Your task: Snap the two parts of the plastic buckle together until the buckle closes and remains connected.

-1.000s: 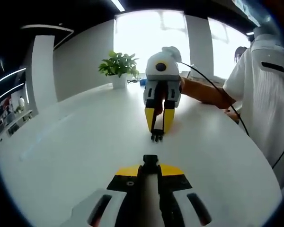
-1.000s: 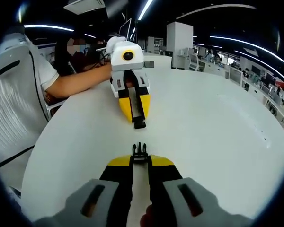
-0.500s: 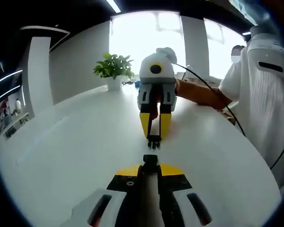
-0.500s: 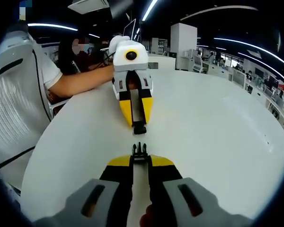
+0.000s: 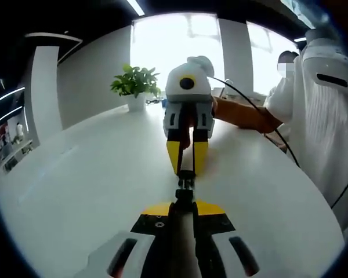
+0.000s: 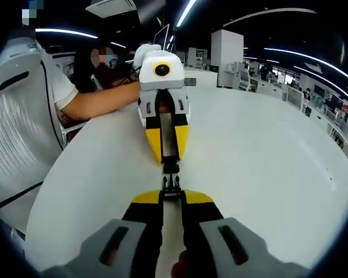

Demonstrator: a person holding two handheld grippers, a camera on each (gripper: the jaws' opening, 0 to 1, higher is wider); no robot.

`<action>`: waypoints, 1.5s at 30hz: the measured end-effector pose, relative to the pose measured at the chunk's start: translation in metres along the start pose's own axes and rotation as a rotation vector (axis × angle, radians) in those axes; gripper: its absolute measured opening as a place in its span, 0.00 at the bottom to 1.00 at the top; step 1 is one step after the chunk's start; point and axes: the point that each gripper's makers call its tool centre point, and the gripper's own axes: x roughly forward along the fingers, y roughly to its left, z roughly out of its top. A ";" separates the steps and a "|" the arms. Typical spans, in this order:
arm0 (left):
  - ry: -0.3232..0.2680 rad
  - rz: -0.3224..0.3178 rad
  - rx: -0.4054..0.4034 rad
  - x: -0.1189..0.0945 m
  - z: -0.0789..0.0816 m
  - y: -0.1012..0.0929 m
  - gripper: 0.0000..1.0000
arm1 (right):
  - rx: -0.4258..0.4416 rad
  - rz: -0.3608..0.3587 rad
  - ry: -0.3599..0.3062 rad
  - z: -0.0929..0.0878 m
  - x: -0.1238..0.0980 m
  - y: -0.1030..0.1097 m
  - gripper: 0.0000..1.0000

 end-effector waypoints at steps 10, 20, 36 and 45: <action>0.006 -0.003 0.009 0.003 0.000 -0.002 0.12 | -0.010 0.006 0.005 0.000 0.004 0.003 0.12; 0.011 -0.007 0.013 0.002 0.000 -0.002 0.12 | -0.021 0.004 0.006 -0.001 0.002 0.008 0.12; 0.024 -0.006 0.019 0.003 0.001 -0.005 0.12 | -0.023 0.008 0.008 -0.001 0.003 0.008 0.12; 0.030 -0.004 0.022 0.005 0.001 -0.006 0.12 | -0.019 0.011 0.010 -0.001 0.003 0.007 0.12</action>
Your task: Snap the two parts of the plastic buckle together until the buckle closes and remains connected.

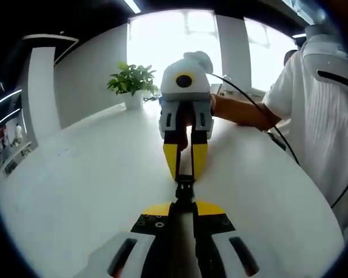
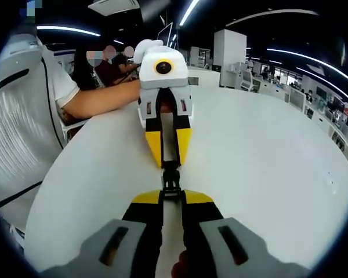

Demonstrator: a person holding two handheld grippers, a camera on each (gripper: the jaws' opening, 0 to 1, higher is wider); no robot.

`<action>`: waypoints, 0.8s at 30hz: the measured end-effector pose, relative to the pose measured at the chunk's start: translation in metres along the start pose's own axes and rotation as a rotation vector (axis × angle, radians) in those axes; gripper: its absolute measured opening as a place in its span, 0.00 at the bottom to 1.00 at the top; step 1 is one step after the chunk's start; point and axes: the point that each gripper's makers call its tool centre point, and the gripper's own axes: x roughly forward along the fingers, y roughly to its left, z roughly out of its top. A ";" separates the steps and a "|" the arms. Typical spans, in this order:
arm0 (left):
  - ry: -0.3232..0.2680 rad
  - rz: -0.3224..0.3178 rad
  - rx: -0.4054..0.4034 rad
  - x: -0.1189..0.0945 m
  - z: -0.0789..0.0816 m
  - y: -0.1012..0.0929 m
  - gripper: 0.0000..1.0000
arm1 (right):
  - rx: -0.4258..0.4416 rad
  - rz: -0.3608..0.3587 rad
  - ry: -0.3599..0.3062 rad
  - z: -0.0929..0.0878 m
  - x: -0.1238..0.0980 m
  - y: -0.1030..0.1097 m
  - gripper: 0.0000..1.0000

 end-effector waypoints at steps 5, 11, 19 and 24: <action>0.003 -0.003 -0.010 0.000 0.000 0.000 0.12 | 0.003 0.003 -0.002 0.001 0.001 -0.001 0.12; -0.002 -0.007 -0.020 0.001 0.000 0.000 0.11 | 0.008 0.005 -0.004 0.001 0.002 -0.001 0.12; -0.010 -0.016 -0.023 0.003 0.001 -0.001 0.11 | 0.013 0.013 -0.011 0.003 0.004 -0.001 0.12; -0.009 -0.016 -0.021 0.003 0.001 0.000 0.11 | 0.015 0.016 -0.012 0.003 0.005 -0.002 0.12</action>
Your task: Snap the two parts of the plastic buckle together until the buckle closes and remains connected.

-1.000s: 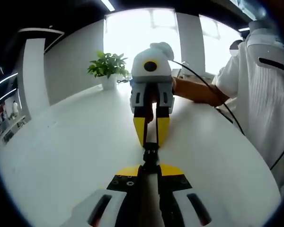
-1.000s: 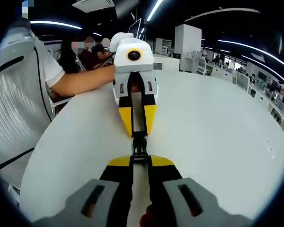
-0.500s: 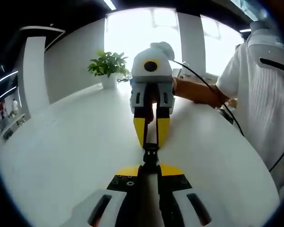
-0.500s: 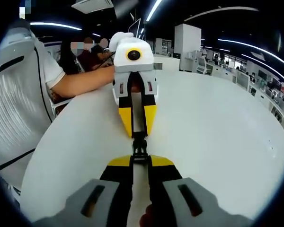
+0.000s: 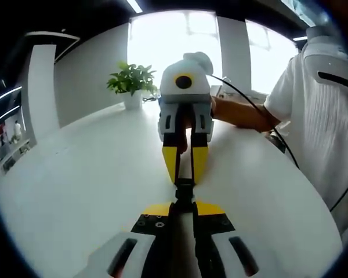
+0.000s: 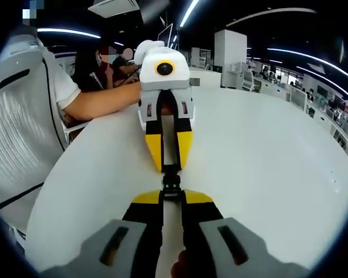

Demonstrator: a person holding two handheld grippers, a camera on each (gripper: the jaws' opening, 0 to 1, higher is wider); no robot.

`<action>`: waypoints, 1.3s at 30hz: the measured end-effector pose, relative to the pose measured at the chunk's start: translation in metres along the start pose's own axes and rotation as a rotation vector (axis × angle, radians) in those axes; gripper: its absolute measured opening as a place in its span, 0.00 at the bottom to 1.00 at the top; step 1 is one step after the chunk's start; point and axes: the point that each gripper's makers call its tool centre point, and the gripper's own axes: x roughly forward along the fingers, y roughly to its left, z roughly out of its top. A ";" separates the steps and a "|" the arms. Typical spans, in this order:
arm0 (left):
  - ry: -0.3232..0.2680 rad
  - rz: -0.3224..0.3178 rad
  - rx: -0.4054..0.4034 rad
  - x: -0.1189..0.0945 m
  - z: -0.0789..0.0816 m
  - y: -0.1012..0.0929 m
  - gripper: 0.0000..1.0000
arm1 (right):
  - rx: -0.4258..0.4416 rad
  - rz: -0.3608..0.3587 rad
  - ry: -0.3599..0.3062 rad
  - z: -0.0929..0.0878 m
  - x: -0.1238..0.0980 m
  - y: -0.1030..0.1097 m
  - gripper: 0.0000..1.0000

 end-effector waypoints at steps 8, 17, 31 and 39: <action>-0.003 0.001 -0.006 0.000 0.000 0.000 0.11 | 0.014 0.008 -0.010 0.000 0.000 0.000 0.11; -0.003 -0.001 -0.003 0.001 0.000 0.000 0.11 | 0.012 0.007 -0.008 0.000 0.000 0.000 0.11; -0.011 -0.004 -0.011 0.002 0.000 0.000 0.11 | 0.025 0.001 -0.014 0.000 0.001 0.000 0.11; -0.012 -0.003 -0.011 0.003 0.000 0.000 0.11 | 0.021 0.001 -0.015 0.000 0.001 0.000 0.11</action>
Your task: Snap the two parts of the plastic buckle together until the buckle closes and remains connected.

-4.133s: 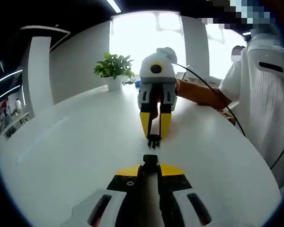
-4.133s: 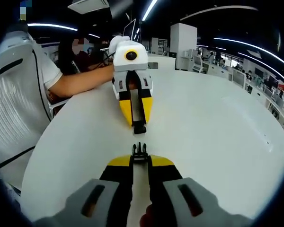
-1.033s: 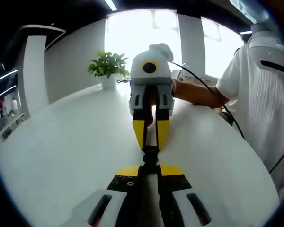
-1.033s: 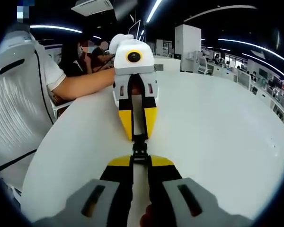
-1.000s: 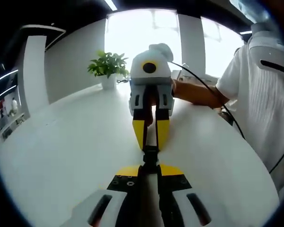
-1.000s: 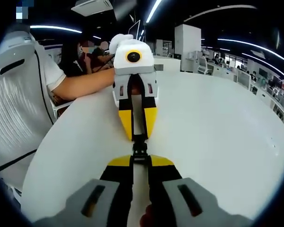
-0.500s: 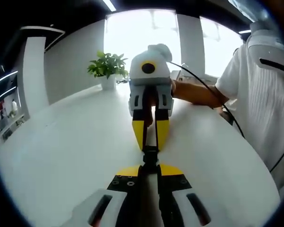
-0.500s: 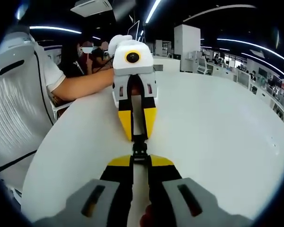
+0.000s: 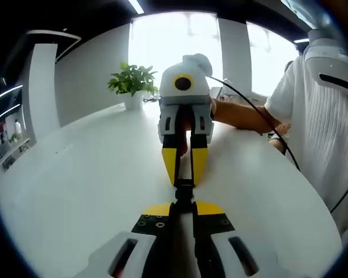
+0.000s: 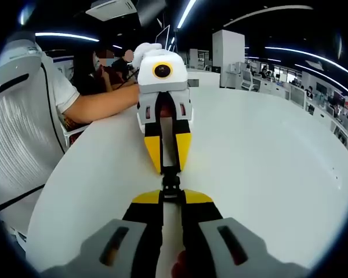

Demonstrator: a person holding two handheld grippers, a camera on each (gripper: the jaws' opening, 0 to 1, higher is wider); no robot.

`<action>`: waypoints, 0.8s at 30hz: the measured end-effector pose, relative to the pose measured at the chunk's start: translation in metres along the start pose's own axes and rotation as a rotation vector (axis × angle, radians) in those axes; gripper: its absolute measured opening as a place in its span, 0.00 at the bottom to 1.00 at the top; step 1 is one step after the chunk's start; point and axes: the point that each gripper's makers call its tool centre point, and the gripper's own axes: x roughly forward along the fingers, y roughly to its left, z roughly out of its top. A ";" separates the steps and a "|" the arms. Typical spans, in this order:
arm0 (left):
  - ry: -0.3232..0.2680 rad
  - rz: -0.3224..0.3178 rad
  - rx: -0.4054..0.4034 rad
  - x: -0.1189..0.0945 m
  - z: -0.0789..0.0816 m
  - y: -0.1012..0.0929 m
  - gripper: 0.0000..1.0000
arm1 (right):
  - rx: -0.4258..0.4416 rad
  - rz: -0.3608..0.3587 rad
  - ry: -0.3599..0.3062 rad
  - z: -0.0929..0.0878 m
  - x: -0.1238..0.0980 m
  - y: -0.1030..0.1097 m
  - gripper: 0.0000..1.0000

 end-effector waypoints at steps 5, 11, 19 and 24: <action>0.004 0.006 0.000 0.000 0.000 0.000 0.11 | 0.000 -0.001 -0.002 0.000 0.000 0.000 0.11; -0.001 0.005 -0.005 0.001 0.001 0.000 0.10 | -0.001 -0.001 -0.003 0.000 0.000 0.000 0.11; -0.002 0.002 0.005 0.002 0.001 0.000 0.10 | -0.008 -0.001 -0.001 0.000 0.000 0.000 0.11; -0.011 -0.015 0.012 0.002 0.001 0.001 0.10 | -0.023 0.012 -0.002 0.000 0.000 0.000 0.10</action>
